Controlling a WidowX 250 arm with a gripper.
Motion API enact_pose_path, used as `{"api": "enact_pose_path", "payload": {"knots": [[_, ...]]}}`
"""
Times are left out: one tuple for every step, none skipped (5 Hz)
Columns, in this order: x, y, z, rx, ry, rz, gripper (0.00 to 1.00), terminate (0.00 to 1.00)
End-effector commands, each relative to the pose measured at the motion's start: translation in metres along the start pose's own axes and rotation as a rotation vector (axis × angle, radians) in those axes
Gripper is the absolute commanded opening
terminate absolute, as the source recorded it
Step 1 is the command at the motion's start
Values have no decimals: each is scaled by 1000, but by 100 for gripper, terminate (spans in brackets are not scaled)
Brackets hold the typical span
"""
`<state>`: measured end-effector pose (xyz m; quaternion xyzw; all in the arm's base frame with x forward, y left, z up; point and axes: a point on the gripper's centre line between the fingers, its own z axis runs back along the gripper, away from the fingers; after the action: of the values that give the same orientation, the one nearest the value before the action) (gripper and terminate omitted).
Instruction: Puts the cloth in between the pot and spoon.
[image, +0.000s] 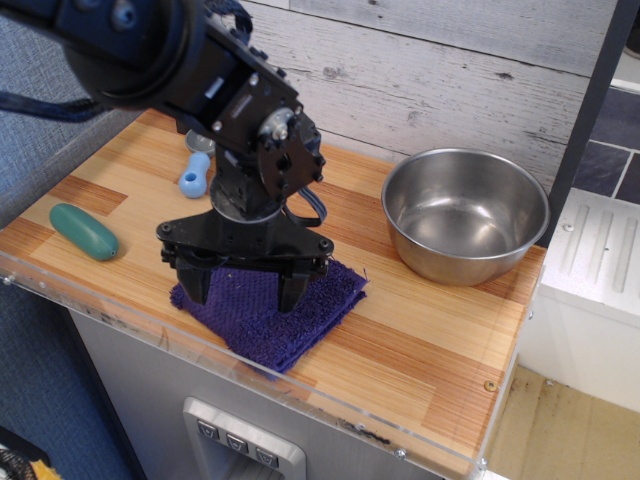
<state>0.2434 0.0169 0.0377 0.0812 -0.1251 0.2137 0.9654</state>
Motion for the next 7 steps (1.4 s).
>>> {"api": "enact_pose_path", "payload": {"knots": [[6, 4, -18, 1, 27, 12, 100, 0], [9, 9, -24, 30, 36, 19, 100, 0], [19, 17, -26, 48, 35, 49, 100, 0], [36, 19, -31, 48, 38, 76, 100, 0], [56, 13, -37, 28, 53, 84, 100, 0], [75, 1, -42, 0, 65, 87, 100, 0], [93, -10, -46, -19, 69, 87, 100, 0]]}}
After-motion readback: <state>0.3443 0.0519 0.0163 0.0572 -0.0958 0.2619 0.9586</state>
